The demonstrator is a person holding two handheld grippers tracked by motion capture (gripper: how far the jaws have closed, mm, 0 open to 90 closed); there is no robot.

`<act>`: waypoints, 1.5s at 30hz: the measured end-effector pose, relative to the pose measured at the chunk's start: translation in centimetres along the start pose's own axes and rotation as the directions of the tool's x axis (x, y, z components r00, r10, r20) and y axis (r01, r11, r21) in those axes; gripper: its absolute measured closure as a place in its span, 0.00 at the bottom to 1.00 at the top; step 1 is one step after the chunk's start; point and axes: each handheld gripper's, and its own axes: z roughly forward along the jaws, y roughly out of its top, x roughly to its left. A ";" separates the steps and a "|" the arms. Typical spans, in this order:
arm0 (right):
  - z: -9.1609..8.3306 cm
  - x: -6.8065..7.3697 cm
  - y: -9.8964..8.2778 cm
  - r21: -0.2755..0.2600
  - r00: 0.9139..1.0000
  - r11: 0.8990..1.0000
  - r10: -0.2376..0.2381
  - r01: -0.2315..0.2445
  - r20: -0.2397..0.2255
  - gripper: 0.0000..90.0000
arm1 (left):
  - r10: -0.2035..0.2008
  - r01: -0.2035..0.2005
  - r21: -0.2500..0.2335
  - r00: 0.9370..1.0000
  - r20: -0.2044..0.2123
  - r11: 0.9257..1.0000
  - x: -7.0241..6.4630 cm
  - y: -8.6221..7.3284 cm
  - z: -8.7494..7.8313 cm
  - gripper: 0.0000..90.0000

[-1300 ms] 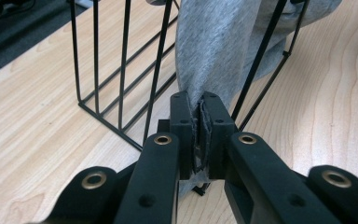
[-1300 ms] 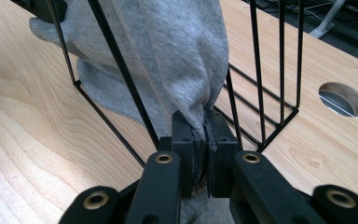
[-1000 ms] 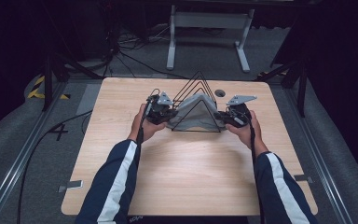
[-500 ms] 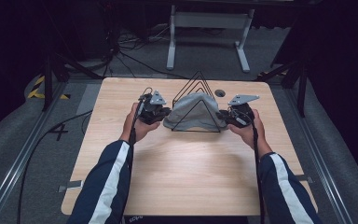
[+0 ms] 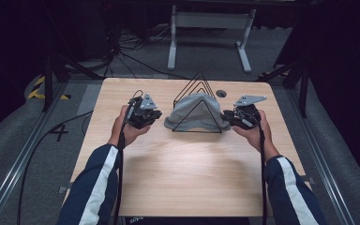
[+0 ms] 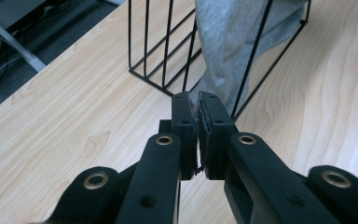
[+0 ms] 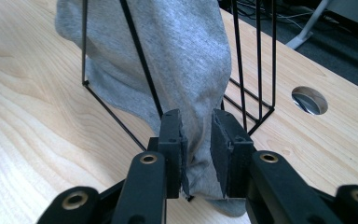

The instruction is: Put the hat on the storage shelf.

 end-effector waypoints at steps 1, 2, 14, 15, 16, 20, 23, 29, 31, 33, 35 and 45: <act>-0.1 0.0 -0.1 0.000 1.000 1.000 -0.005 0.005 0.001 0.83 | -0.002 0.002 0.003 1.000 0.000 1.000 0.0 -0.2 -0.2 0.95; -0.2 0.0 -0.2 0.002 1.000 1.000 -0.005 0.005 0.001 0.83 | 0.002 -0.002 0.007 1.000 -0.001 1.000 0.0 -0.4 -0.4 0.95; -1.5 0.3 -1.2 0.016 1.000 0.999 -0.028 0.028 0.003 0.82 | 0.016 -0.016 0.056 1.000 0.002 0.998 -0.4 -3.1 -2.0 0.93; -1.6 0.3 -1.4 0.023 0.999 0.999 -0.031 0.031 0.004 0.82 | 0.017 -0.017 0.060 1.000 0.001 0.998 -0.4 -3.3 -2.0 0.93; -1.7 0.3 -1.5 0.020 0.999 0.999 -0.032 0.032 0.004 0.82 | 0.013 -0.013 0.063 1.000 0.003 0.998 -0.4 -3.5 -2.1 0.93; -2.0 0.5 -1.9 0.043 0.998 0.997 -0.061 0.060 0.008 0.82 | 0.031 -0.031 0.079 1.000 -0.003 0.996 -0.6 -4.3 -2.4 0.92; -2.4 0.5 -2.2 0.049 0.997 0.996 -0.070 0.070 0.015 0.82 | 0.045 -0.045 0.102 0.999 0.001 0.994 -0.8 -4.8 -2.7 0.92; -3.1 0.4 -3.0 0.063 0.997 0.995 -0.079 0.077 0.019 0.81 | 0.057 -0.056 0.123 0.998 -0.004 0.991 -1.1 -5.8 -3.3 0.91; -3.4 0.4 -3.5 0.071 0.997 0.994 -0.080 0.078 0.020 0.81 | 0.054 -0.054 0.139 0.999 0.001 0.989 -1.4 -6.2 -3.6 0.90; -3.5 0.4 -3.8 0.076 0.996 0.994 -0.084 0.082 0.020 0.81 | 0.058 -0.058 0.137 0.998 0.001 0.989 -1.5 -6.4 -3.7 0.89; -3.8 0.4 -4.3 0.082 0.997 0.994 -0.078 0.077 0.019 0.80 | 0.067 -0.065 0.147 0.998 -0.004 0.987 -1.8 -6.8 -4.1 0.89; -4.6 0.9 -6.2 0.106 0.995 0.990 -0.094 0.091 0.029 0.74 | 0.089 -0.089 0.183 0.996 0.004 0.979 -2.7 -8.8 -5.1 0.81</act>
